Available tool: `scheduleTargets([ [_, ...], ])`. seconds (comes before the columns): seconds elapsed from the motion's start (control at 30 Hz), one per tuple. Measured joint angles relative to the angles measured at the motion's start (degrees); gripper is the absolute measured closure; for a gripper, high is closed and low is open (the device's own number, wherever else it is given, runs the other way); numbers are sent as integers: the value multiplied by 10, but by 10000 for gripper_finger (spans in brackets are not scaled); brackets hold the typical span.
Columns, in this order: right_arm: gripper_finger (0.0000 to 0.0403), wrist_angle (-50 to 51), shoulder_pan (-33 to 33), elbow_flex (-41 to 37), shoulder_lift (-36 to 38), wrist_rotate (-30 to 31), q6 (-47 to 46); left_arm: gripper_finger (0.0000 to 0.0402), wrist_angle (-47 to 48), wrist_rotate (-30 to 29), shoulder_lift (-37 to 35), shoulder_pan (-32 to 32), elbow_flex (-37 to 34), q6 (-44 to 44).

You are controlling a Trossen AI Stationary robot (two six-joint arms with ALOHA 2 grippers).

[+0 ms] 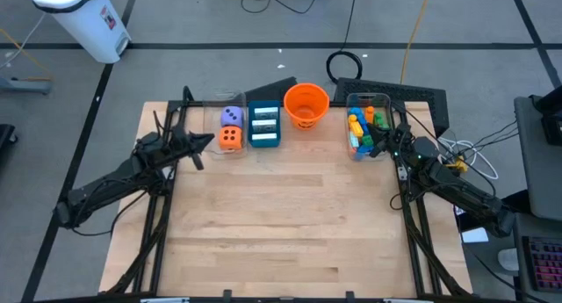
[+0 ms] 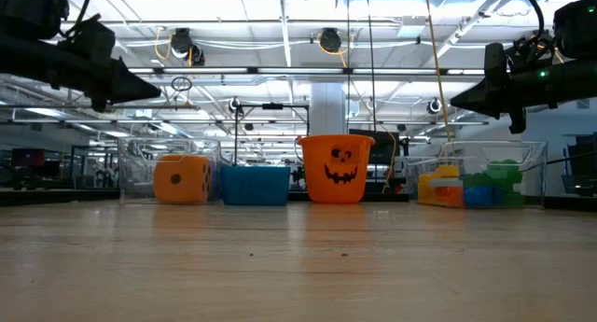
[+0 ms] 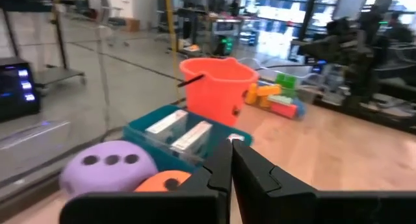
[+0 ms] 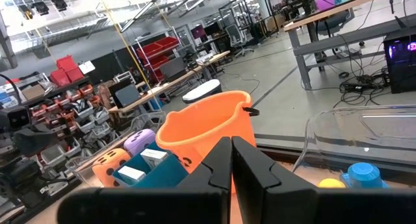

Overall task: Pick & Place Toys
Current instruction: Return to Home Position

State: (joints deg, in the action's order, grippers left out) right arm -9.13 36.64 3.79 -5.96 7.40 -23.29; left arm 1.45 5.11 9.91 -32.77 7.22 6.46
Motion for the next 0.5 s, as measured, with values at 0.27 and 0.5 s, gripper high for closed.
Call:
scheduleTargets([
  [0.27, 399, 0, 0, 0, 0, 0, 0, 396, 1, -54, 2, 0, 0, -14],
  [0.5, 398, 0, 0, 0, 0, 0, 0, 377, -9, -57, 2, 0, -6, 7],
])
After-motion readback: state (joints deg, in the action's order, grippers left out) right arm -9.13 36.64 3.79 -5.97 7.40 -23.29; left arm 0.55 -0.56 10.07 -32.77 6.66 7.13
